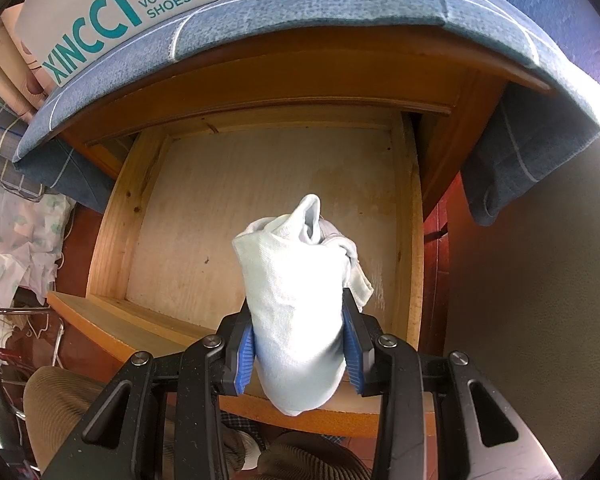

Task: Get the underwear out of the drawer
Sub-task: 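Lift the dark blue underwear with the left tool and carry it into the box, then open the left tool to release the dark blue underwear in the box, then withdraw the open left tool from the box back over the drawer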

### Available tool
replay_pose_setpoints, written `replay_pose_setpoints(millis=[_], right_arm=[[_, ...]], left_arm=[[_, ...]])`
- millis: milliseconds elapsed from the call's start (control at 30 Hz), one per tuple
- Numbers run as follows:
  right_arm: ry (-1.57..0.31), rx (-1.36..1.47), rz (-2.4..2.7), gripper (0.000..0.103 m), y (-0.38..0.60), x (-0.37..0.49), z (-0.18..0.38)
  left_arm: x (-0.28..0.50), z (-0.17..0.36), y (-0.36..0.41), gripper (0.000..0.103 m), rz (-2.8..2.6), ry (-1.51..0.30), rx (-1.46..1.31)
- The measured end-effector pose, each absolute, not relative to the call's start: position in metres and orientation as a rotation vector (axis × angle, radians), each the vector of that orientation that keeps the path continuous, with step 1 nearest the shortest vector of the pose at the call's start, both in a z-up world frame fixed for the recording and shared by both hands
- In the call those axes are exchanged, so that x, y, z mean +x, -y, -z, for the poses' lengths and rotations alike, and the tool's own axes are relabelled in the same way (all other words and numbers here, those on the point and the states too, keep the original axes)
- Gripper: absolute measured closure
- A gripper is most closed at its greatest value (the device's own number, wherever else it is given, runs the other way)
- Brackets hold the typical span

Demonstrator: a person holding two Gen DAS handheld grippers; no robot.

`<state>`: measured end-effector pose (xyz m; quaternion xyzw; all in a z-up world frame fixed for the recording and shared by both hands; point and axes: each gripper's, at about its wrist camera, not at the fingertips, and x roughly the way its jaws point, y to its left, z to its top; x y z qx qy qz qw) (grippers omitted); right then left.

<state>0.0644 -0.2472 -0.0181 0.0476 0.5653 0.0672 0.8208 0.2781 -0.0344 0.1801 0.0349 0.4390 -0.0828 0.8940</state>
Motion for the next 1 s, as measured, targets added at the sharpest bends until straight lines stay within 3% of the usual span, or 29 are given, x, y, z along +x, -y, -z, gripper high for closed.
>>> replay_pose_setpoints(millis=[200, 1000], right_arm=[[-1.203, 0.098, -0.142, 0.068, 0.246, 0.064, 0.018], [-1.205, 0.075, -0.133, 0.068, 0.243, 0.066, 0.019]], left_arm=[[0.27, -0.184, 0.042, 0.044, 0.138, -0.871, 0.154], [0.168, -0.241, 0.033, 0.041, 0.196, -0.7, 0.172]])
